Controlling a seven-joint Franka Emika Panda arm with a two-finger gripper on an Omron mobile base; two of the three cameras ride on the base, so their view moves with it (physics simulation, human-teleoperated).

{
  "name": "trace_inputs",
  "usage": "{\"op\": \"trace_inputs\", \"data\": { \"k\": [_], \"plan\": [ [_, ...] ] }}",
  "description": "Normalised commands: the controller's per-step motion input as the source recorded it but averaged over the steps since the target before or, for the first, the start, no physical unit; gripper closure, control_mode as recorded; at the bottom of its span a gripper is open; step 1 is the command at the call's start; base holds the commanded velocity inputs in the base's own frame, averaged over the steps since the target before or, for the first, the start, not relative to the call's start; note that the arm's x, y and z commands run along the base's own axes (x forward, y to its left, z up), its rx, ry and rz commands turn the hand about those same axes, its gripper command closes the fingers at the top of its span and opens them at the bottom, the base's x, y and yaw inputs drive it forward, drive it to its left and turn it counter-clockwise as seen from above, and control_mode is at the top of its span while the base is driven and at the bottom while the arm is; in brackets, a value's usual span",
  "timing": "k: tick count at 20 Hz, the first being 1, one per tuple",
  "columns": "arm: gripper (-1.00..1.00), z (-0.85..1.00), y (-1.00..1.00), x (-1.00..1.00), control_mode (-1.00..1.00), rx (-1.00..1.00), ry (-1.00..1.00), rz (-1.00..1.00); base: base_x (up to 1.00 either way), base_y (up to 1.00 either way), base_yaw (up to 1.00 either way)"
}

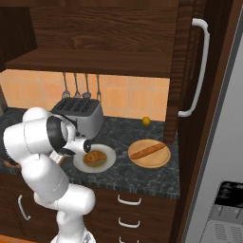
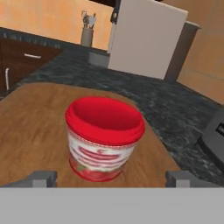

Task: From the different types of pastries on the counter, select a croissant and place it on the cutting board. Then retrieve a jar of jam from the cabinet and place it alongside the croissant on the cutting board.

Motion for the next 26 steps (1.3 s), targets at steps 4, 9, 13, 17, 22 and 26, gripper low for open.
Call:
{"op": "trace_inputs", "data": {
  "k": [4, 9, 13, 17, 22, 26],
  "plan": [
    [-1.00, 0.25, -0.45, -0.16, -1.00, 0.00, -0.14, 0.20, 0.00, 0.00, 0.00],
    [-1.00, 0.68, -0.03, -0.13, -1.00, -0.15, -0.13, 0.31, 0.00, 0.00, 0.00],
    [-1.00, 0.50, -0.01, 0.00, -1.00, -0.18, -0.11, 0.24, 0.00, 0.00, 0.00],
    [-1.00, 0.59, -0.11, -0.08, -1.00, -0.19, -0.12, 0.22, 0.00, 0.00, 0.00],
    [-1.00, 0.55, -0.33, -0.30, -1.00, -0.30, -0.10, 0.13, 0.00, 0.00, 0.00],
    [-1.00, 0.03, -0.04, -0.10, -1.00, -0.32, 0.00, -0.02, 0.00, 0.00, 0.00]
  ]
}}
